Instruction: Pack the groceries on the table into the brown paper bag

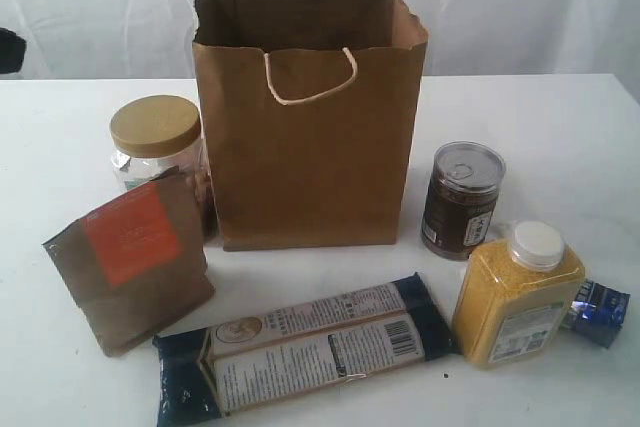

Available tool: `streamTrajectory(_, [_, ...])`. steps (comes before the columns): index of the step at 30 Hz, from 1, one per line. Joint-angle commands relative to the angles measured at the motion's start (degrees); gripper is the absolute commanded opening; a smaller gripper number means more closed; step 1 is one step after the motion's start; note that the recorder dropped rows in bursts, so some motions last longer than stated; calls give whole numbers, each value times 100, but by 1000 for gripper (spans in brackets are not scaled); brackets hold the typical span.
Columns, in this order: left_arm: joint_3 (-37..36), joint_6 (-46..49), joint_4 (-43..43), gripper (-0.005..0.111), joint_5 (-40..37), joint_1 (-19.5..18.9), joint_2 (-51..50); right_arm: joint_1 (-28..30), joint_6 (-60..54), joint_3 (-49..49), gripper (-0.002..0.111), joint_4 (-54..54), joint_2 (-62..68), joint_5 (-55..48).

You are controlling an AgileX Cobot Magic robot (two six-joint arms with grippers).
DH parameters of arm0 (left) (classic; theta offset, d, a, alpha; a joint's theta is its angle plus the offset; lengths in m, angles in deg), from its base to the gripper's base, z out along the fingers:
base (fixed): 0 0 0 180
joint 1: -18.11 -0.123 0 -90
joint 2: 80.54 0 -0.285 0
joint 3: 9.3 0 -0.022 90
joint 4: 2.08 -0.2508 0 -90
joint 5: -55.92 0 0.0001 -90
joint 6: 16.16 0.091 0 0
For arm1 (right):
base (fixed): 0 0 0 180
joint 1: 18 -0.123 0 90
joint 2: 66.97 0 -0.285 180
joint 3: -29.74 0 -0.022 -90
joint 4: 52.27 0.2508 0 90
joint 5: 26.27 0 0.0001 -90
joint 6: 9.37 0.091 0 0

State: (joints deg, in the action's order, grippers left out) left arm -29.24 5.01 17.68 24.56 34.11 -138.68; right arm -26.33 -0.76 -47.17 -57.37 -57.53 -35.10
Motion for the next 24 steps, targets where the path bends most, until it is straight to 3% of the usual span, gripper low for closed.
streamTrajectory(1, [-451,-495,-125,0,-163,8,620,44,66,-31,46,-30,-36,76])
streamTrajectory(5, [-1170,-980,-546,0,-163,8,1287,44,166,-31,46,-30,-36,76])
streamTrajectory(12, [-2397,-1668,-418,0,204,8,2816,44,166,-31,46,-30,-36,76])
streamTrajectory(24, [-2647,-1668,-246,0,395,8,3239,44,166,-31,46,-30,-36,76])
